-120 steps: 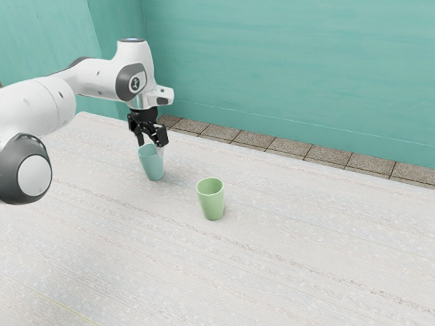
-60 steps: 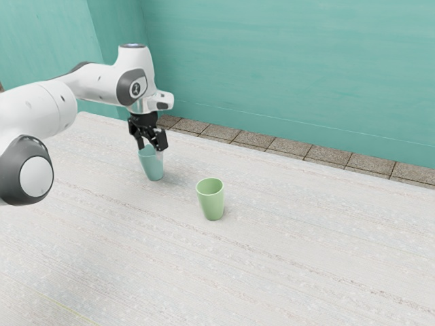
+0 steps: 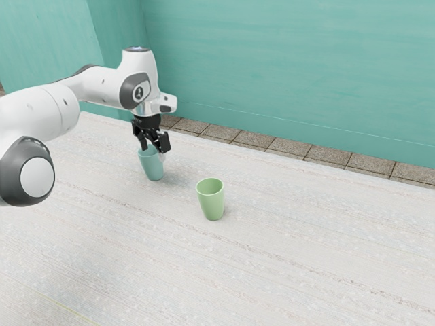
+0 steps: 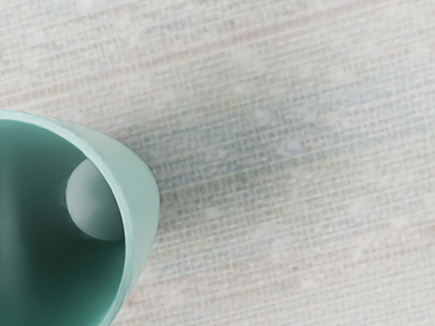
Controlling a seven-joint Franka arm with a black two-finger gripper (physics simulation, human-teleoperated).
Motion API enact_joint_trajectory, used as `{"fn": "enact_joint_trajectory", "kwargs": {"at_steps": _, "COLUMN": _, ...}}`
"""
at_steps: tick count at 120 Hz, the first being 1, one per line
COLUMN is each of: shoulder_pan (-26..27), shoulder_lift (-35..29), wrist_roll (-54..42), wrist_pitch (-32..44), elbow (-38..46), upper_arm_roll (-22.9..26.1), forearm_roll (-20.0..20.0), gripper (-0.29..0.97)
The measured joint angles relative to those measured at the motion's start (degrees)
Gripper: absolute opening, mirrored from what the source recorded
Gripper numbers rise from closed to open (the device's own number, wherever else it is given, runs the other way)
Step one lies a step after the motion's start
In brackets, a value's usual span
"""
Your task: Place the left cup onto the right cup
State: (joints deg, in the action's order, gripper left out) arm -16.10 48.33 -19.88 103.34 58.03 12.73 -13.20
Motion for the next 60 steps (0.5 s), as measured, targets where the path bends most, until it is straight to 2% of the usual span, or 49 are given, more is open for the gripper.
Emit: {"fn": "enact_joint_trajectory", "kwargs": {"at_steps": 60, "shoulder_pan": -1.1, "shoulder_lift": 1.1, "wrist_roll": -0.2, "wrist_pitch": 0.3, "elbow": 0.0, "upper_arm_roll": 1.0, "forearm_roll": -1.6, "gripper": 0.65}}
